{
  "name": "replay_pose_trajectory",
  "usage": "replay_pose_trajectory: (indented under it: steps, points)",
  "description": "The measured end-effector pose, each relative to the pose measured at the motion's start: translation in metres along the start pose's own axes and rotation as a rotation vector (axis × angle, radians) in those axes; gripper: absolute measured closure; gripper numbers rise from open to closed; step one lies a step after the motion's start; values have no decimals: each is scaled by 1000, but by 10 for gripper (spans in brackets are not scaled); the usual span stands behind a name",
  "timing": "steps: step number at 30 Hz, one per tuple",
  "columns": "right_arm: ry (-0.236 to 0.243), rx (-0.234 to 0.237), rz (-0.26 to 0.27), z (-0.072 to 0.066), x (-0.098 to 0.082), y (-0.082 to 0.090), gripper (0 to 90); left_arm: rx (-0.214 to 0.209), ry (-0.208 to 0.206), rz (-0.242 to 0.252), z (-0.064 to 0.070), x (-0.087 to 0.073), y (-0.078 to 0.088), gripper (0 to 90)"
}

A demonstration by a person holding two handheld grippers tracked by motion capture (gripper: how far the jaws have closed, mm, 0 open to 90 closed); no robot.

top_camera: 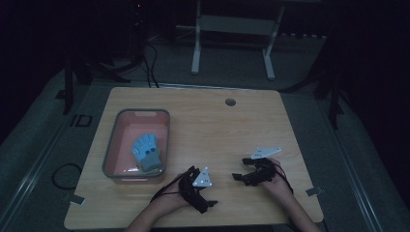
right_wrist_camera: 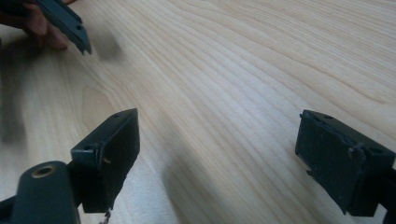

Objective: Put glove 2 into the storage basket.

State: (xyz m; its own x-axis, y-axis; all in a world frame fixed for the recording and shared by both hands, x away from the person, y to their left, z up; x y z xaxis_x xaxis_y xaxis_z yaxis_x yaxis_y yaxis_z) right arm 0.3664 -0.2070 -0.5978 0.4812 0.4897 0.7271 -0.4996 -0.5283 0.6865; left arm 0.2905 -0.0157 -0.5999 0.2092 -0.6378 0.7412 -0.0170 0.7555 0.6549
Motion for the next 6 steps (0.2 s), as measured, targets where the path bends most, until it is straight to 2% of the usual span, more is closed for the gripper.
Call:
replay_pose_trajectory:
  steps: [6]
  points:
    - [1,-3,2,-1,0,-1,138,3,-9,-4,0,0,0,34]
Point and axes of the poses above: each handheld gripper's, and its own axes: y roughly backward along the jaws, x roughly out of its top, z roughly to its right, the point moved 6 cm from there along -y, roughly forward along the jaws, and after that the axes turned 14 degrees about -x, right-handed, at the moved point
